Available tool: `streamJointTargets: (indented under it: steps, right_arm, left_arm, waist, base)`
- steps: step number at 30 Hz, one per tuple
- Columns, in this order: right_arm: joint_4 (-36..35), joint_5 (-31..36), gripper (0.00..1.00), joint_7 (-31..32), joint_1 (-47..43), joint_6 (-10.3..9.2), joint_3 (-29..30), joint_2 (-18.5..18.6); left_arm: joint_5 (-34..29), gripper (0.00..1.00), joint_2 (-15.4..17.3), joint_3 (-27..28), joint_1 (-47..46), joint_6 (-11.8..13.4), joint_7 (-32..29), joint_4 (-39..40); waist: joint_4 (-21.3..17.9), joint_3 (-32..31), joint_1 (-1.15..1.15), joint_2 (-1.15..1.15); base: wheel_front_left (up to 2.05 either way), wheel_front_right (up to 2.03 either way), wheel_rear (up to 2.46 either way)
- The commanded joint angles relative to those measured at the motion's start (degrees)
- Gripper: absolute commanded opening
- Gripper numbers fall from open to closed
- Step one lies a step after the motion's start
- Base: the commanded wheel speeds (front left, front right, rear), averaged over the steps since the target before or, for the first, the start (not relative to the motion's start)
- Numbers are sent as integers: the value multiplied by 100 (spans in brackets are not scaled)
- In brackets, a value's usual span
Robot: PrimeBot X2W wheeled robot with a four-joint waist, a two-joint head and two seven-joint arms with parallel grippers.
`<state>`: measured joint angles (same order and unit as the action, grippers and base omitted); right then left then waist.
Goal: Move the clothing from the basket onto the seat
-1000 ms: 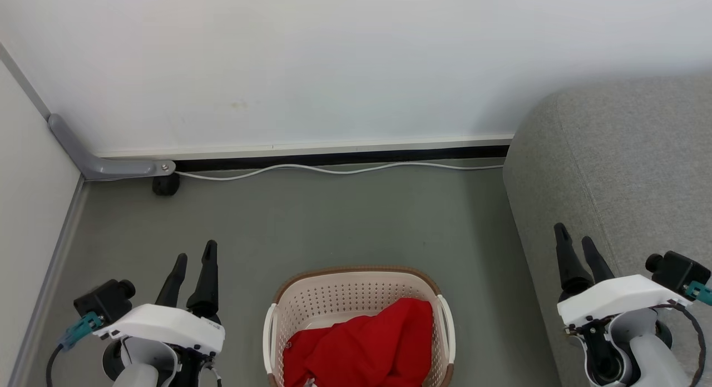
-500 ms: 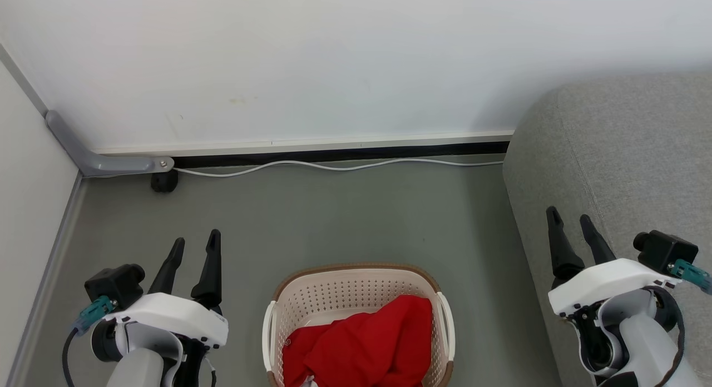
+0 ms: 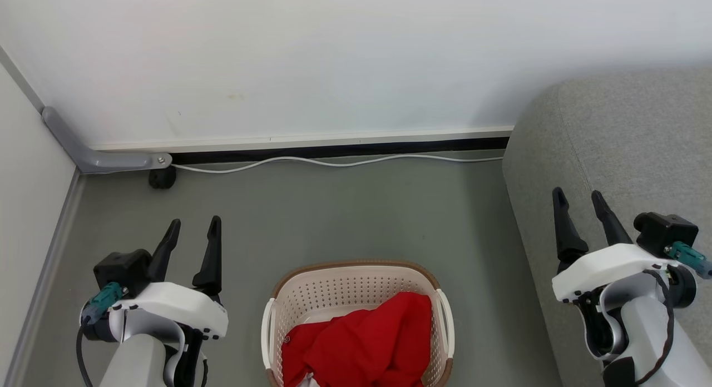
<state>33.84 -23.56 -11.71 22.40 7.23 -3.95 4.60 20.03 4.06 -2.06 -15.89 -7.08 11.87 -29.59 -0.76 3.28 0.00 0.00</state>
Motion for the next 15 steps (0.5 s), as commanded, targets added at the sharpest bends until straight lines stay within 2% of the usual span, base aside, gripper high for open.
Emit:
streamJointTargets:
  steps: [1, 15]
  right_arm:
    - [-110, 280, 100, -116, 280, 24, -47, 26]
    - [-1, 1247, 100, -329, 518, 25, 80, -21]
  left_arm:
    - [-264, 100, 91, 206, -374, -36, 99, 122]
    - [-1171, 100, 42, 339, -566, -41, 313, 19]
  waist:
    - [-3, 5, 0, 0]
    - [-4, 33, 0, 0]
  base:
    - [0, 0, 0]
    - [0, 0, 0]
